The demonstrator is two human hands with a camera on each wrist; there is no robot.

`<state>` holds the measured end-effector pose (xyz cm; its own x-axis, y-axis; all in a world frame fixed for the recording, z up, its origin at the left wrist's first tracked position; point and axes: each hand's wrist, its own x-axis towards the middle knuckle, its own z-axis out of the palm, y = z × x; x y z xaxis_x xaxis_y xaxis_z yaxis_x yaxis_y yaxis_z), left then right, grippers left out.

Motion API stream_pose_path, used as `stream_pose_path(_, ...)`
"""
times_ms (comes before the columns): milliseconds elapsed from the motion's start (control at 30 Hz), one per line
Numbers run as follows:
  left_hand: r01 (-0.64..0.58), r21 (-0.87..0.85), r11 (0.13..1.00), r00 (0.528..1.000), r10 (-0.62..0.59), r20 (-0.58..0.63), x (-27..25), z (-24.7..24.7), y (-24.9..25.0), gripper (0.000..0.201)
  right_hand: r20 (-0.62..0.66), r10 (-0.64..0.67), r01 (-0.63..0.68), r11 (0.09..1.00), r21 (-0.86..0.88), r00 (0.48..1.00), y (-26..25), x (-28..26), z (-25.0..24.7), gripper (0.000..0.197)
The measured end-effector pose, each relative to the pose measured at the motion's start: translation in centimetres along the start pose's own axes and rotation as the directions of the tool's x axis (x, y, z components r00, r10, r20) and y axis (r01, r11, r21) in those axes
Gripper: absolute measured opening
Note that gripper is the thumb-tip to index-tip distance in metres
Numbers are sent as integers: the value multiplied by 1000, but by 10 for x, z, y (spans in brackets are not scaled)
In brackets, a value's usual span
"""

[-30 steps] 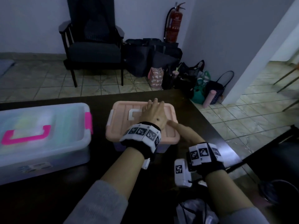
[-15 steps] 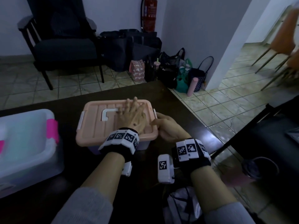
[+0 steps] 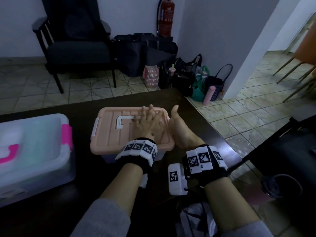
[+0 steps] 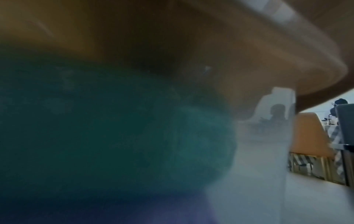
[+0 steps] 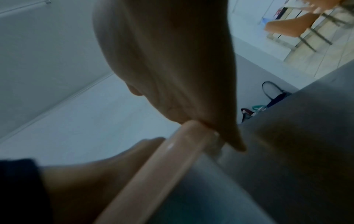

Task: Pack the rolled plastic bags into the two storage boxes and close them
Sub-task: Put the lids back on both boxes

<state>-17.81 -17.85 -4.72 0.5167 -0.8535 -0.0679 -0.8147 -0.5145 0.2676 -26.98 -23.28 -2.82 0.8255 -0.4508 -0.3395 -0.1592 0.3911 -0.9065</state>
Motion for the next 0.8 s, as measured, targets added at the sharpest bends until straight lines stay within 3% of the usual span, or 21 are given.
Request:
stream_pose_path(133, 30, -7, 1000, 1000, -30, 1, 1, 1, -1, 53, -96, -20, 19, 1000, -4, 995, -3, -2, 4, 76)
stream_pose_path(267, 49, -120, 992, 998, -54, -36, -1, -6, 0, 52, -257, -132, 63, 964, -259, 958, -1, -8, 15, 56)
stream_pose_path(333, 71, -379, 923, 994, -97, -51, -4, -17, -4, 51, -323, -127, -71, 841, -536, 938, 3, -4, 21, 52)
stream_pose_path(400, 86, -584, 807, 987, -148, -59, -11, -33, -17, 53, -403, -154, -236, 607, -759, 902, 9, 0, 28, 60)
stream_pose_path(433, 91, -596, 798, 982, -171, -80, -18, -42, -27, 54, -417, -250, -263, 478, -838, 874, 11, -1, 35, 63)
stream_pose_path(467, 99, -555, 826, 974, -194, -115, -27, -53, -40, 55, -382, -356, -245, 374, -895, 853, 13, -2, 44, 63)
stream_pose_path(533, 134, -412, 901, 941, -247, -233, -48, -74, -75, 52, -278, -428, -167, 279, -946, 860, 15, 1, 61, 61)
stream_pose_path(633, 323, -264, 909, 847, -402, -348, -90, -102, -140, 54, -272, -225, -210, 265, -941, 936, 16, 14, 84, 64)
stream_pose_path(700, 496, -228, 838, 791, -544, -280, -120, -110, -180, 62, -289, -104, -256, 251, -933, 952, 18, 21, 102, 70)
stream_pose_path(800, 688, -125, 715, 710, -699, -87, -158, -104, -223, 74, -336, -102, -306, 234, -923, 936, 21, 22, 124, 84)
